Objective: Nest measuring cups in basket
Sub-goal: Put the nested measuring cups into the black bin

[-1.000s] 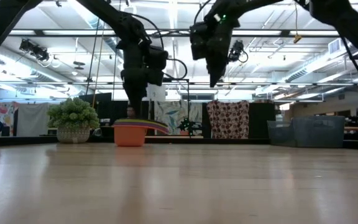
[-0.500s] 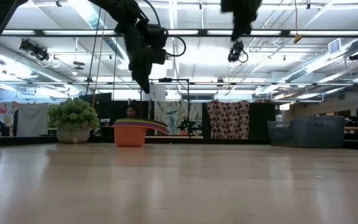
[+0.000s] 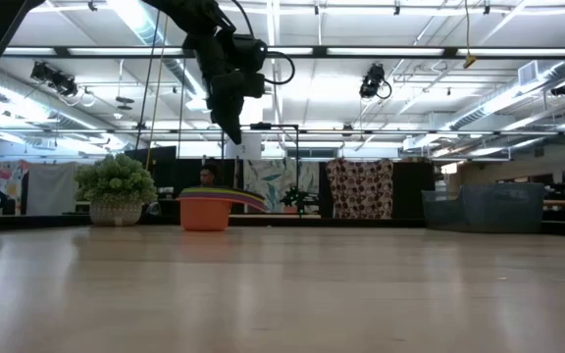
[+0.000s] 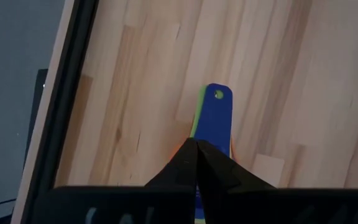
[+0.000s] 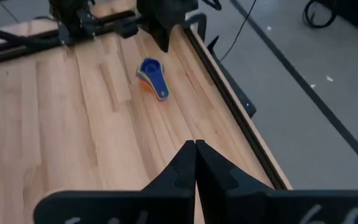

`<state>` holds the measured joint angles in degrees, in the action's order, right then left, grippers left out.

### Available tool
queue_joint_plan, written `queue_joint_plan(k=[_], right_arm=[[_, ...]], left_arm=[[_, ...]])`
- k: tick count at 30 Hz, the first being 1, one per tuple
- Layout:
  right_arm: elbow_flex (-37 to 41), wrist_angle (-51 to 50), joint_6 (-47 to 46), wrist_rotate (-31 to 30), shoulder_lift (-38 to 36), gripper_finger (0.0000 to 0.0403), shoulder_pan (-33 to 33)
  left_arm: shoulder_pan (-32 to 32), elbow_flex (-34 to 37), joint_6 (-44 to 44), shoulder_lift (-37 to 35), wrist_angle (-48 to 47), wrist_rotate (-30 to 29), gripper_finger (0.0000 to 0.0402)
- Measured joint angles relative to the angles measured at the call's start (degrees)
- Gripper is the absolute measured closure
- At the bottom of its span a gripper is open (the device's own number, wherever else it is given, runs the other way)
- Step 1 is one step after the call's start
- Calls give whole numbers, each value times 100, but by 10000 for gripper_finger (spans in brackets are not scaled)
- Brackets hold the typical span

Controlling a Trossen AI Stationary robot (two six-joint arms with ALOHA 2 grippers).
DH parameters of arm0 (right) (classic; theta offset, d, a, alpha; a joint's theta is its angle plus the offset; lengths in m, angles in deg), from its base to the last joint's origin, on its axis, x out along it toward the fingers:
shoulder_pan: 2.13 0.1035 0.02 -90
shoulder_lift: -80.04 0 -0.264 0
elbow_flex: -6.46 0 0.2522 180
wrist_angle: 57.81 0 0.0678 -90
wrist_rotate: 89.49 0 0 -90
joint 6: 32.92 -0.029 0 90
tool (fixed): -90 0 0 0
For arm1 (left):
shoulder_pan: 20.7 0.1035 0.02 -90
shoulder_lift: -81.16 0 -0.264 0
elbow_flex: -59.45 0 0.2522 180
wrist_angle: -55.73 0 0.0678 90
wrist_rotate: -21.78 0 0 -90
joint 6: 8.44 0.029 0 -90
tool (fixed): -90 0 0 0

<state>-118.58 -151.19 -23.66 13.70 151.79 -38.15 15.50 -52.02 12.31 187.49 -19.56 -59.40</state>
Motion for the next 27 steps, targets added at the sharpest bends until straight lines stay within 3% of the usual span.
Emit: queue_joint_plan(k=[5, 12, 18, 27], right_arm=[[1014, 272, -31, 232, -515, 392, 148], [2028, 271, -25, 336, -626, 395, 425], [2207, 300, -14, 316, -502, 393, 488], [2207, 526, -9, 299, -487, 392, 486]], left_arm=[[0, 2, 111, 0, 12, -1, 395], [0, 3, 87, 2, 14, 0, 395], [0, 6, 91, 2, -164, -7, 395], [0, 9, 357, 4, -234, -551, 384]])
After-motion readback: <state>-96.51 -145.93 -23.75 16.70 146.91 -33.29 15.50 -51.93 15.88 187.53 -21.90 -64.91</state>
